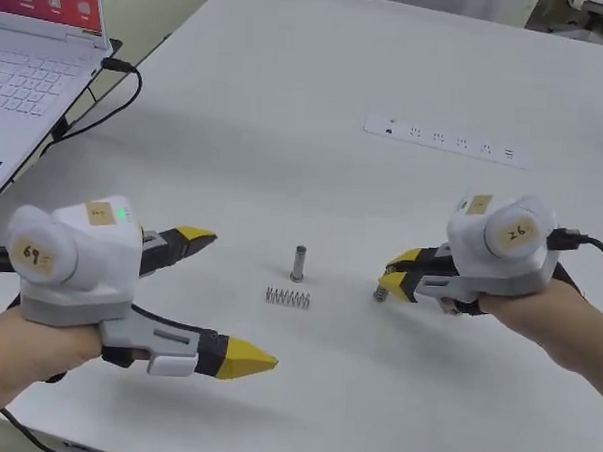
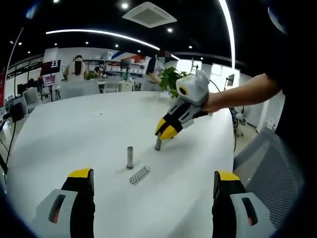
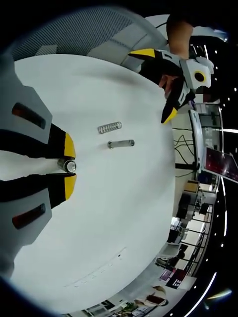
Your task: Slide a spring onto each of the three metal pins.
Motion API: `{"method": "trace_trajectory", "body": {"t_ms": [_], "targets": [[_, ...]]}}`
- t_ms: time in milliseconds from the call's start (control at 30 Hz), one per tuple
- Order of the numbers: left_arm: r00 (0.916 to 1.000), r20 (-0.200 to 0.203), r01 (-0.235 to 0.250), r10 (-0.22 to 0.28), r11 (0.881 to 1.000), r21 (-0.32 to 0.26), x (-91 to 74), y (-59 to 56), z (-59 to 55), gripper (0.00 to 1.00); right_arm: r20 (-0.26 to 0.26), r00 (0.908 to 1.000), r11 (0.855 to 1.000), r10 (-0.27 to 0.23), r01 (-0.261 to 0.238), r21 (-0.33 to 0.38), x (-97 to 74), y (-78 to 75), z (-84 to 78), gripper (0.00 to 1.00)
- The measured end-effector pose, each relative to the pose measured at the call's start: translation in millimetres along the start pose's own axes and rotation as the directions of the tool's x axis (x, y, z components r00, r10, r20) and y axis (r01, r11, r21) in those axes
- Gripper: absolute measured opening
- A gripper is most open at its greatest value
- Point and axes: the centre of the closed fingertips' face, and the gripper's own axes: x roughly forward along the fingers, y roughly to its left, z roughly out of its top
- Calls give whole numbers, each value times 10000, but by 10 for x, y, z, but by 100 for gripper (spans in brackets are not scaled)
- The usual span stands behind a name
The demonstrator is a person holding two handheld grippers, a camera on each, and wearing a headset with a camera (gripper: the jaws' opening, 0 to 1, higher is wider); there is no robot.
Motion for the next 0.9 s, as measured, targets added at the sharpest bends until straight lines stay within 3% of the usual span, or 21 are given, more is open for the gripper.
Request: {"method": "trace_trajectory", "body": {"t_ms": [633,900], "targets": [[9999,111,-40,40,10000,41,-32,-14,41,98,427,9987,9984,-263,241,512,-115,-19,91,15],[10000,60,21,-22,9999,157,-11,-10,60,98,1212,9919,9965,-370,276,790,-263,-29,259,18]]}}
